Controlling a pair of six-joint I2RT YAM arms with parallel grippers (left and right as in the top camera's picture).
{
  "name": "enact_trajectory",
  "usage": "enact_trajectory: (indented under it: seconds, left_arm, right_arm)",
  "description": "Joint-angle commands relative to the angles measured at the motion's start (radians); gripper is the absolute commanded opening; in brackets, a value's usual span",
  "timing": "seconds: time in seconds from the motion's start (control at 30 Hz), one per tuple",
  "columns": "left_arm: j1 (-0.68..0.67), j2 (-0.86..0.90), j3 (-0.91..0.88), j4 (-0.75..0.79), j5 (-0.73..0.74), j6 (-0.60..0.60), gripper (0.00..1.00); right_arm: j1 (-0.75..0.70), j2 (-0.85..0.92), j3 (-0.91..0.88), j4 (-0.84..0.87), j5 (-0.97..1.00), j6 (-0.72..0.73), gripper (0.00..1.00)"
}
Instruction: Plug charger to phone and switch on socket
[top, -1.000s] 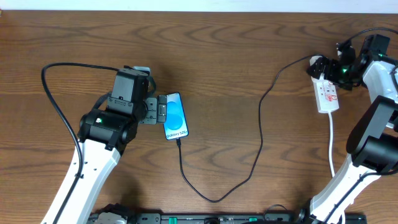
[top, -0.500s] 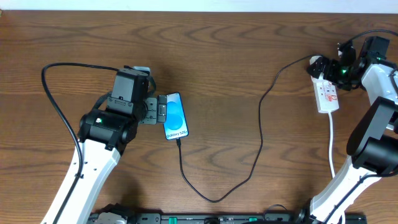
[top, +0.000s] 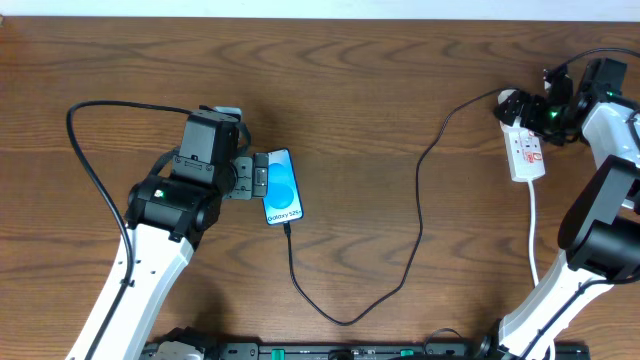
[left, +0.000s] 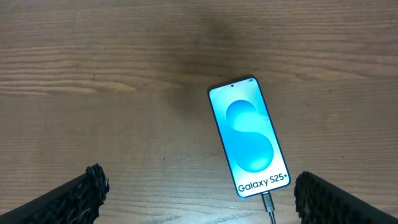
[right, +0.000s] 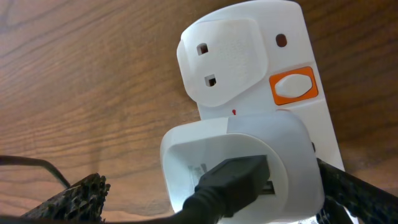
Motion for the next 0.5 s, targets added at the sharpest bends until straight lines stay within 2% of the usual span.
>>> enact_trajectory:
  seconds: [0.0, 0.47]
  left_arm:
    - [-0.002, 0.0, 0.0, -0.003, -0.013, 0.009, 0.98]
    - [-0.002, 0.0, 0.0, -0.003, -0.013, 0.009, 0.98]
  right_arm:
    - [0.002, 0.031, 0.0, -0.045, -0.115, 0.025, 0.99]
    - [-0.03, 0.031, 0.042, -0.042, -0.115, -0.014, 0.99]
